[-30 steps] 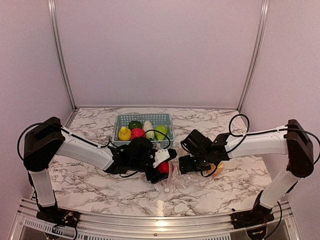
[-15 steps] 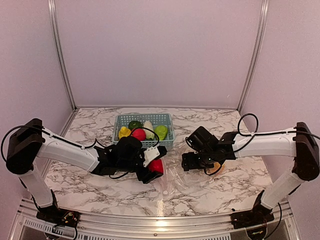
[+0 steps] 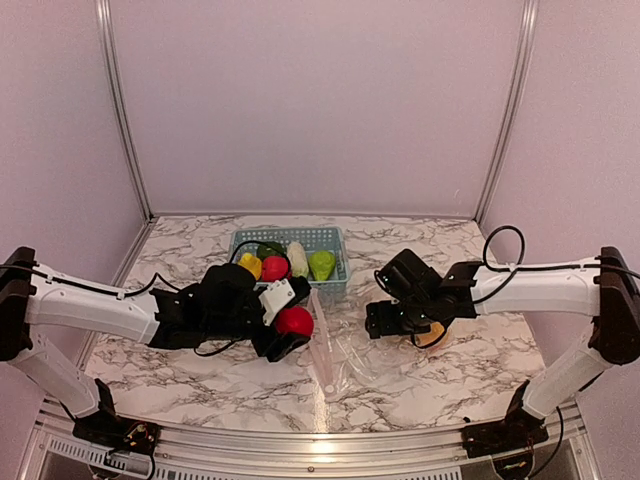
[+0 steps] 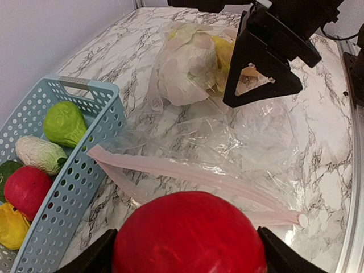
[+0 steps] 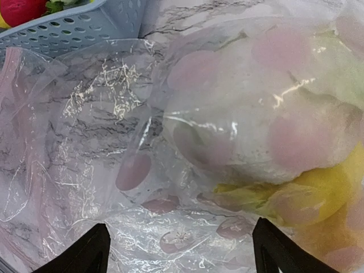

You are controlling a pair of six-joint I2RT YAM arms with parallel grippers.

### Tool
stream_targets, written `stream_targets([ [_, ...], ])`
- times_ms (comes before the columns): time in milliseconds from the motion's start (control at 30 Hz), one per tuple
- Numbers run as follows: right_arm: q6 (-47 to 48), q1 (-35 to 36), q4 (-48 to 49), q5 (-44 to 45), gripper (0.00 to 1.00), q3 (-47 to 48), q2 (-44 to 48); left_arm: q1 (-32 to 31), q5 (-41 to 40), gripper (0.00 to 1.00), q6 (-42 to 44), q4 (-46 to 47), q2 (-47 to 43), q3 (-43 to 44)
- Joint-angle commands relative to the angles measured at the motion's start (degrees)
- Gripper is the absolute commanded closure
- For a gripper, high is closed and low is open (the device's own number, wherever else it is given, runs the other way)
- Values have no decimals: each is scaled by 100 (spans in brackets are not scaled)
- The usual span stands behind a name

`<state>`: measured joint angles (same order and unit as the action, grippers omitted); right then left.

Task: Open the zip-top bag and remove the fake food
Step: Pick up the fake fruit from the zipper food storage bag, then place the fake fruit in the bin.

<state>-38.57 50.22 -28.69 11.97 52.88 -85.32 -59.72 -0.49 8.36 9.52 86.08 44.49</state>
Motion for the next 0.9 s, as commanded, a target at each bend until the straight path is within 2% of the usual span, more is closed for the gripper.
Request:
stream_targets([
  [0,118,-47,-120,113,16,230,159,-6,-114,18,-170,-265,-420,-72],
  [167,150,-47,-141,139,16,303,192,167,-52,17,-326,-189,-698,17],
  [367,166,-47,-172,196,16,317,292,577,291,17,-654,-160,-476,531],
  [600,137,-56,-172,251,16,303,421,985,434,17,-1090,-436,435,1647],
  [867,89,-64,-199,309,16,217,581,1328,141,16,-1450,-1216,1708,3064],
])
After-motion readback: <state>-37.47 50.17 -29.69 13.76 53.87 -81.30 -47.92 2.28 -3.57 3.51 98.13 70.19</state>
